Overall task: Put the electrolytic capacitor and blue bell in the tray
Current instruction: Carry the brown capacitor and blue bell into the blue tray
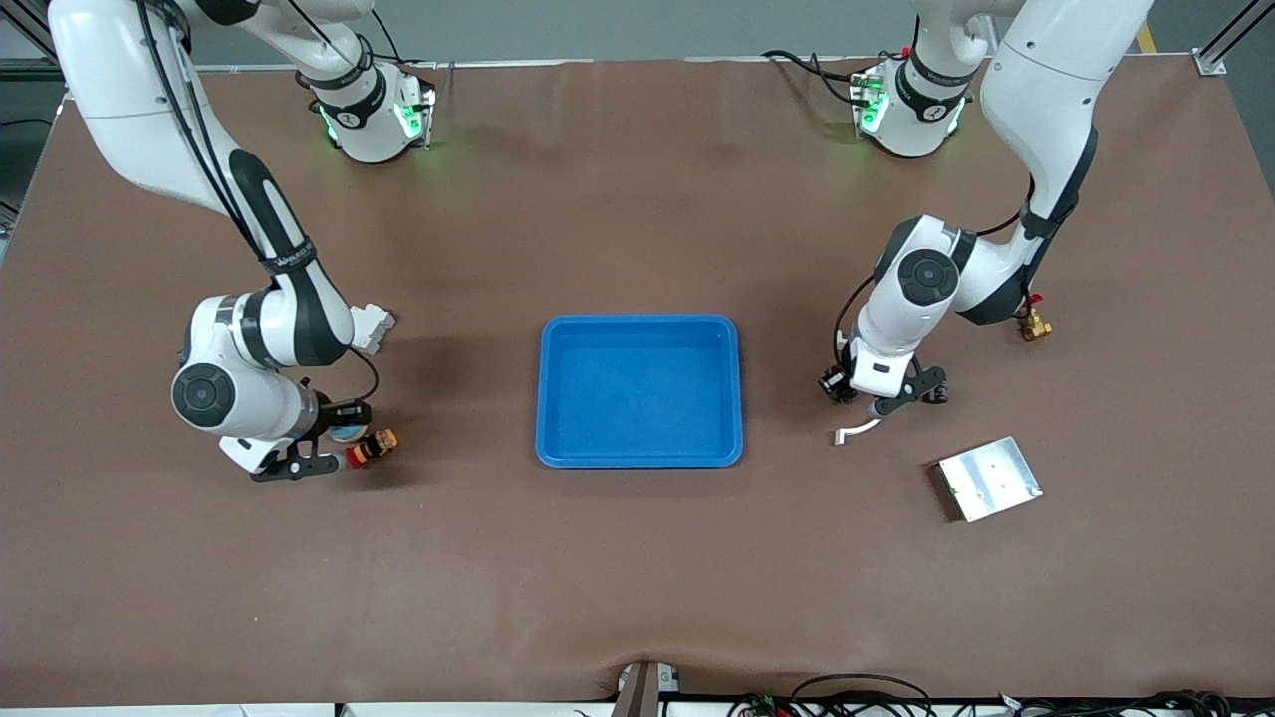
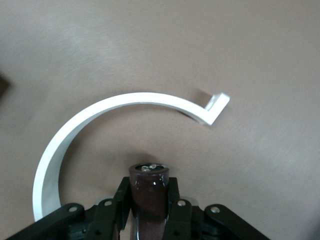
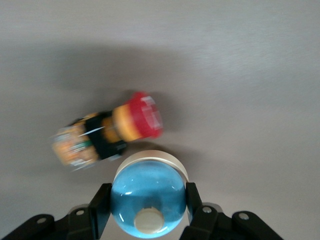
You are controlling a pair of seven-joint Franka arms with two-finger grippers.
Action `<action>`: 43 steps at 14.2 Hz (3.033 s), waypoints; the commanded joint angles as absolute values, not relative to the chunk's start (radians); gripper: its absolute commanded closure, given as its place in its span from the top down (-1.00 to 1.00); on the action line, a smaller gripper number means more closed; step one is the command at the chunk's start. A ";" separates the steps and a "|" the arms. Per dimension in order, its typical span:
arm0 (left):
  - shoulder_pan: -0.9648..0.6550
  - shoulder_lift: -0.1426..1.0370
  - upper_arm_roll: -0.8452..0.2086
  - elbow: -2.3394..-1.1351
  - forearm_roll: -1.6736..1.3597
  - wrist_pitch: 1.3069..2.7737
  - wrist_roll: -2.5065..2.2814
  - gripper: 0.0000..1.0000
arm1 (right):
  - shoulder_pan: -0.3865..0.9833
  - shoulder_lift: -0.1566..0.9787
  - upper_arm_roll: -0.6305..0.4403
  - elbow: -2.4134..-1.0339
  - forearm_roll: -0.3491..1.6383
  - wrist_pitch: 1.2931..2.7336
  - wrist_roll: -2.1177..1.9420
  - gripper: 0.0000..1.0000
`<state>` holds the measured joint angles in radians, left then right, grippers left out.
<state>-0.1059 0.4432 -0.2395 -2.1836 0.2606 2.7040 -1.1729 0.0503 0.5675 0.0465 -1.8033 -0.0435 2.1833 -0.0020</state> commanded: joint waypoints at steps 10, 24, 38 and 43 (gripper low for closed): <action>-0.192 0.426 -0.380 -1.984 0.273 2.434 -2.223 -1.00 | 0.302 0.514 0.206 -1.709 0.012 2.114 0.587 -1.00; -0.462 0.638 -0.304 -1.801 0.377 2.437 -2.710 -1.00 | 0.468 0.652 0.201 -1.704 0.002 2.278 0.793 -1.00; -0.489 0.695 -0.302 -1.784 0.480 2.436 -2.732 0.98 | 0.313 0.534 0.198 -1.719 0.000 2.126 0.775 1.00; -0.482 0.686 -0.302 -1.778 0.483 2.430 -2.727 1.00 | 0.114 0.393 0.195 -1.811 -0.014 2.074 0.507 1.00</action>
<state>-0.4746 0.6852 -0.3091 -1.8000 0.4511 2.4416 -2.6956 0.1793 0.4690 0.1797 -1.7295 -0.0030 2.0816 0.5845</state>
